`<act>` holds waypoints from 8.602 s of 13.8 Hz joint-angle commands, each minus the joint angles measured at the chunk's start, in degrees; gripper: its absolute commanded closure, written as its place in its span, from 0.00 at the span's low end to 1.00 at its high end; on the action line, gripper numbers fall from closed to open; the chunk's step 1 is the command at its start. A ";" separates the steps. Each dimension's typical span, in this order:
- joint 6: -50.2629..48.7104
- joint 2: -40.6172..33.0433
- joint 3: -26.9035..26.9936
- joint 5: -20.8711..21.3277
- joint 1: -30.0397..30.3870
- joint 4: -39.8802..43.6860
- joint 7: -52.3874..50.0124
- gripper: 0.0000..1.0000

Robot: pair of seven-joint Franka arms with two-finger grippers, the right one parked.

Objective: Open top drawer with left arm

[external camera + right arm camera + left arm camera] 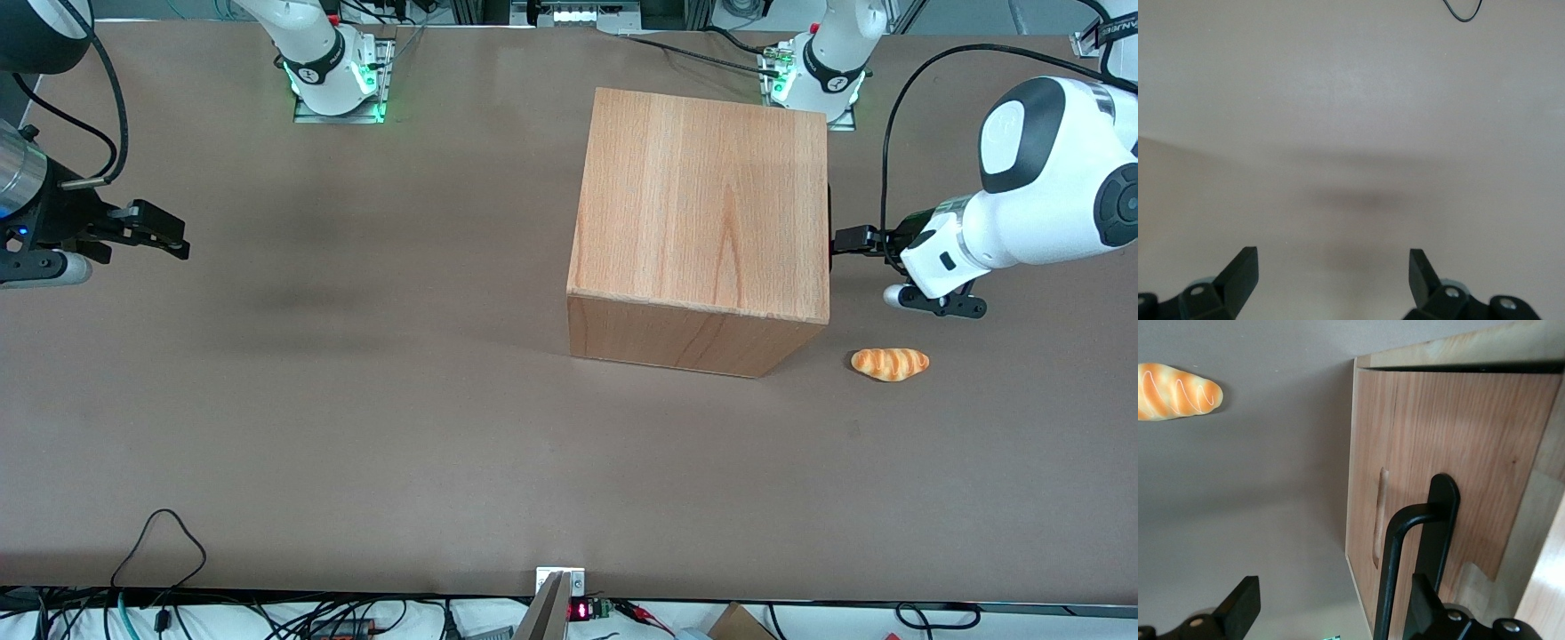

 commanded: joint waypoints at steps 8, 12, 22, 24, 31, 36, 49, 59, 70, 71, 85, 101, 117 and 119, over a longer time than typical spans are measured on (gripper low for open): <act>0.94 1.74 -0.03 -1.97 0.26 -0.49 2.74 0.00; 1.02 2.26 -0.03 -1.97 0.26 -1.02 3.19 0.00; 0.94 2.71 0.05 -0.91 0.44 -1.19 4.42 0.00; 0.85 2.62 0.14 -0.82 0.79 -1.19 4.68 0.00; 0.76 2.71 0.14 1.20 1.31 -1.11 4.68 0.00; 0.76 2.71 0.32 3.57 1.93 -1.02 4.68 0.00; 1.29 3.06 0.67 7.00 7.55 0.56 8.63 0.00; 2.43 4.02 0.67 12.54 11.51 2.06 10.83 0.00; 5.07 6.22 0.67 12.45 16.08 2.94 15.14 0.00; 5.07 6.22 0.67 12.45 16.60 3.20 15.49 0.00; -6.00 5.52 -0.21 9.46 17.40 18.30 15.58 0.00; -15.67 -1.07 -0.32 12.70 8.73 23.23 8.82 0.00; -19.19 -5.46 9.37 10.60 -2.72 28.34 -2.61 0.00; -19.28 -6.08 9.02 10.69 -2.55 27.72 -2.43 0.00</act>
